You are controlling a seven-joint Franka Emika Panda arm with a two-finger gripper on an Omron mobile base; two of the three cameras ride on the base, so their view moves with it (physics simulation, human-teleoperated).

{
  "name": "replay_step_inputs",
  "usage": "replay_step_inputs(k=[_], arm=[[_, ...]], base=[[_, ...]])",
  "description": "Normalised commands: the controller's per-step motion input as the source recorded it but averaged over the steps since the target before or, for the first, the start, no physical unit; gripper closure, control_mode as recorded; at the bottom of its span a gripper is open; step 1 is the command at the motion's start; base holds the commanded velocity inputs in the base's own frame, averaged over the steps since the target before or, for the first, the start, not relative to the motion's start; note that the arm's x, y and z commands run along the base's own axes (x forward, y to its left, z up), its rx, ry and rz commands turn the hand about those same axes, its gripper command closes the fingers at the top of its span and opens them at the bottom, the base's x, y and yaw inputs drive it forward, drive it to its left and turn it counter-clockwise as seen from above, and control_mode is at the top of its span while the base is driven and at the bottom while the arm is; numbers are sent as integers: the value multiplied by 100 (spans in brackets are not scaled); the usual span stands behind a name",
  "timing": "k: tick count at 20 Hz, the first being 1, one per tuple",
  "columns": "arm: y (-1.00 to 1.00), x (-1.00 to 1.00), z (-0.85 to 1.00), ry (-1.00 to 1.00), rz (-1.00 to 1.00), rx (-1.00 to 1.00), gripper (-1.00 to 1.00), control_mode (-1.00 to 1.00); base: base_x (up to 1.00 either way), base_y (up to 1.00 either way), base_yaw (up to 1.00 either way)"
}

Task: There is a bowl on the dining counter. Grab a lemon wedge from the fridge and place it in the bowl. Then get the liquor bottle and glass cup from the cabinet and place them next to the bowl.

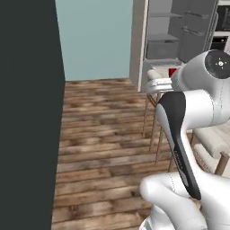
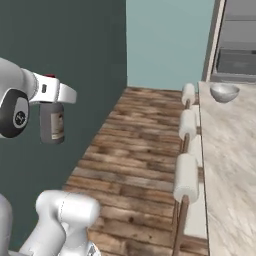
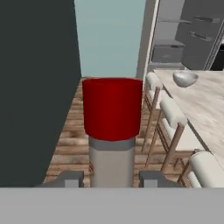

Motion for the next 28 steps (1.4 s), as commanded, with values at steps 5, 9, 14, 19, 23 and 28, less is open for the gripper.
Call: replay_step_inputs(k=[5, 9, 14, 19, 23, 28], arm=[[0, 0, 0, 0, 0, 0, 100, 100], [0, 0, 0, 0, 0, 0, 100, 100], [0, 0, 0, 0, 0, 0, 100, 100], [0, 0, 0, 0, 0, 0, 100, 100], [0, 0, 0, 0, 0, 0, 100, 100], [0, 0, 0, 0, 0, 0, 100, 100]], base=[[81, 37, -52], [63, 45, -52], [53, 45, -52], [44, 42, -51], [30, 54, -50], [23, 70, -49]])
